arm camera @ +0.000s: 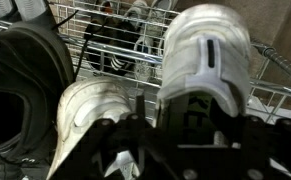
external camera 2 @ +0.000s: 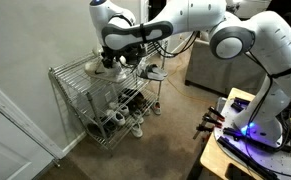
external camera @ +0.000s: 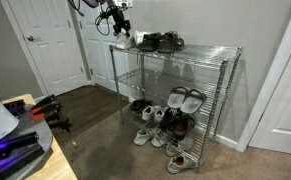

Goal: Move the white shoes on the top rack to the right

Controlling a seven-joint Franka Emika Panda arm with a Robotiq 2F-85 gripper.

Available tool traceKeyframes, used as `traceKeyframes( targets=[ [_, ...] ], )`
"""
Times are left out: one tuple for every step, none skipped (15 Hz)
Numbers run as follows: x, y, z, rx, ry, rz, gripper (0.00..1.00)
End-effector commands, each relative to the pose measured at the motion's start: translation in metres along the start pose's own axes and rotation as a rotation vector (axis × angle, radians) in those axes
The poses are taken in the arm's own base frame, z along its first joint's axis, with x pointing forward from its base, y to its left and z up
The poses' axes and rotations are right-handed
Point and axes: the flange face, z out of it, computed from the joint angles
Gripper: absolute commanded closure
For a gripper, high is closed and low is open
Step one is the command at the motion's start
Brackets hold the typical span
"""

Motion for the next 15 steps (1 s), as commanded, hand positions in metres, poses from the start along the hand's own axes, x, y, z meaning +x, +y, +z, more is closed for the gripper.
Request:
traceKeyframes(
  targets=[
    [-0.005, 0.001, 0.0, 0.038, -0.016, 0.011, 0.59],
    [-0.005, 0.001, 0.0, 0.038, -0.015, 0.011, 0.66],
    [-0.005, 0.0, -0.002, 0.035, -0.013, 0.009, 0.72],
    [-0.005, 0.001, -0.002, 0.032, -0.012, 0.008, 0.8],
    [-0.004, 0.002, -0.004, 0.027, -0.01, 0.006, 0.85],
    [-0.004, 0.002, -0.006, 0.022, -0.008, 0.002, 0.92],
    [-0.005, 0.003, -0.012, 0.015, -0.008, -0.004, 0.98],
    [-0.006, 0.005, -0.017, 0.0, -0.012, -0.013, 0.99],
    [-0.008, 0.006, -0.024, -0.02, -0.025, -0.026, 1.0],
    [-0.01, 0.008, -0.029, -0.027, -0.043, -0.039, 1.0],
    [-0.015, 0.009, -0.035, -0.043, -0.077, -0.059, 1.0],
    [-0.02, 0.011, -0.039, -0.051, -0.108, -0.078, 0.99],
    [-0.025, 0.014, -0.044, -0.073, -0.148, -0.096, 0.99],
    [-0.029, 0.015, -0.049, -0.09, -0.176, -0.109, 0.99],
    [-0.032, 0.017, -0.054, -0.107, -0.198, -0.122, 0.99]
  ],
)
